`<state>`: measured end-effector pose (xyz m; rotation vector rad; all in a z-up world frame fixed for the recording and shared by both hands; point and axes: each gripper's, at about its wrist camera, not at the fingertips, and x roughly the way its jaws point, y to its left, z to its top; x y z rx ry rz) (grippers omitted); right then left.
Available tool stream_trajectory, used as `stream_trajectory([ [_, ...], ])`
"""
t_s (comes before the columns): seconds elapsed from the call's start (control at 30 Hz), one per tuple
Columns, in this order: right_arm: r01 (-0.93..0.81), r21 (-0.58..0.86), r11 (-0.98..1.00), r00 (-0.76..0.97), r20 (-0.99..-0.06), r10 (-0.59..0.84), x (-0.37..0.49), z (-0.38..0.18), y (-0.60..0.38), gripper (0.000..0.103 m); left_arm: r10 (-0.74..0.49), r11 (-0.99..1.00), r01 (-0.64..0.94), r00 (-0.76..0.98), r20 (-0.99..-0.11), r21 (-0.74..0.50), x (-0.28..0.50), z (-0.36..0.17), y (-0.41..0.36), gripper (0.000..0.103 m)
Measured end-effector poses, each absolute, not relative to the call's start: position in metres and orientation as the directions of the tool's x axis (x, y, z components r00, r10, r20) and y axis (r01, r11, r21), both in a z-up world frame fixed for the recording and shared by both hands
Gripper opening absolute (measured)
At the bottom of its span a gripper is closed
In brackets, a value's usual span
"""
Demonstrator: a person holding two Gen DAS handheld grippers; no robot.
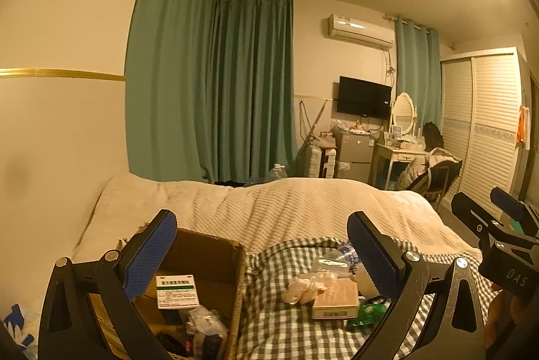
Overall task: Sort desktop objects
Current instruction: 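Move both grippers back toward the remaining items on the blanket, then grasp the tan printed medicine box with the left gripper while the right grasps the clear tape roll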
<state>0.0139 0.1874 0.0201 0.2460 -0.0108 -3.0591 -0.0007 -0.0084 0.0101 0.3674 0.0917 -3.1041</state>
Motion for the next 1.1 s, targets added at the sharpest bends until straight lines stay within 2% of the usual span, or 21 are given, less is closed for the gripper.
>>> stream_trajectory([
  [0.53, 0.025, 0.037, -0.999, -0.971, -0.238, -0.033, -0.013, -0.01, 0.224, 0.103, 0.039, -0.999, -0.038, -0.966, -0.257, -0.008, -0.016, -0.013, 0.04, 0.103],
  [1.1, -0.02, 0.09, -0.996, -0.948, -0.319, -0.01, -0.039, -0.043, 0.256, 0.103, 0.053, -0.991, -0.088, -0.954, -0.296, 0.106, -0.039, -0.055, 0.08, 0.103],
])
